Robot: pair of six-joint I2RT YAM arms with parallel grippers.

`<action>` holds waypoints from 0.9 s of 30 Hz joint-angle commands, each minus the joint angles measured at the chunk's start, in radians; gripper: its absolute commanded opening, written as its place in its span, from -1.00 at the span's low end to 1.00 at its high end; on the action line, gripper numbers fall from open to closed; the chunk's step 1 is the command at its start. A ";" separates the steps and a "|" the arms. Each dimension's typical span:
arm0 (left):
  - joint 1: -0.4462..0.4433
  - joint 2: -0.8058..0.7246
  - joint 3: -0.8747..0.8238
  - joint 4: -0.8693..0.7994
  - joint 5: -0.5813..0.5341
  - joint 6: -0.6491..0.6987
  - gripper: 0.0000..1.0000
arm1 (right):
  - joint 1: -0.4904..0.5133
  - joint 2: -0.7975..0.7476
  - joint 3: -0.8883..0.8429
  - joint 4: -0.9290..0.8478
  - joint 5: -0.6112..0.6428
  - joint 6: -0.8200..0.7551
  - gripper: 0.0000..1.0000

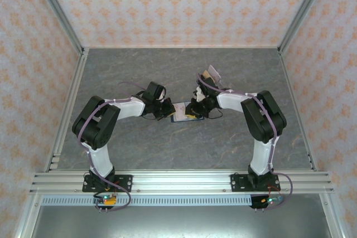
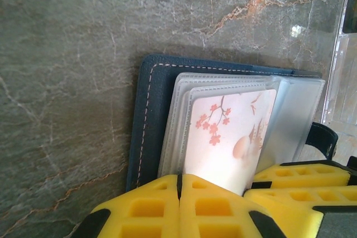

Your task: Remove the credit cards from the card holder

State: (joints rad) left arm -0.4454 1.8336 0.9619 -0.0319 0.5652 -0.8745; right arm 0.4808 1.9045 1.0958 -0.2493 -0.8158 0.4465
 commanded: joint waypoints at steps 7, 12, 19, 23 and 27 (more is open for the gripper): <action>-0.008 0.035 -0.041 -0.075 -0.069 -0.004 -0.90 | -0.005 -0.016 -0.011 0.039 -0.025 0.003 -0.83; -0.006 0.022 -0.048 -0.071 -0.067 -0.013 -0.90 | -0.006 -0.013 -0.010 0.037 -0.016 -0.008 -1.00; 0.001 0.001 -0.043 -0.084 -0.079 -0.008 -0.72 | -0.025 -0.046 -0.029 -0.004 0.043 -0.050 -1.00; 0.005 0.007 -0.044 -0.086 -0.082 -0.008 -0.68 | -0.036 -0.059 -0.042 -0.021 0.056 -0.069 -1.00; 0.007 0.013 -0.044 -0.082 -0.078 -0.006 -0.71 | -0.043 -0.063 -0.044 -0.033 0.062 -0.083 -1.00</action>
State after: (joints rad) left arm -0.4450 1.8294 0.9531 -0.0170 0.5457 -0.8894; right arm 0.4450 1.8759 1.0649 -0.2535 -0.7879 0.3973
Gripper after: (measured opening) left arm 0.151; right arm 0.044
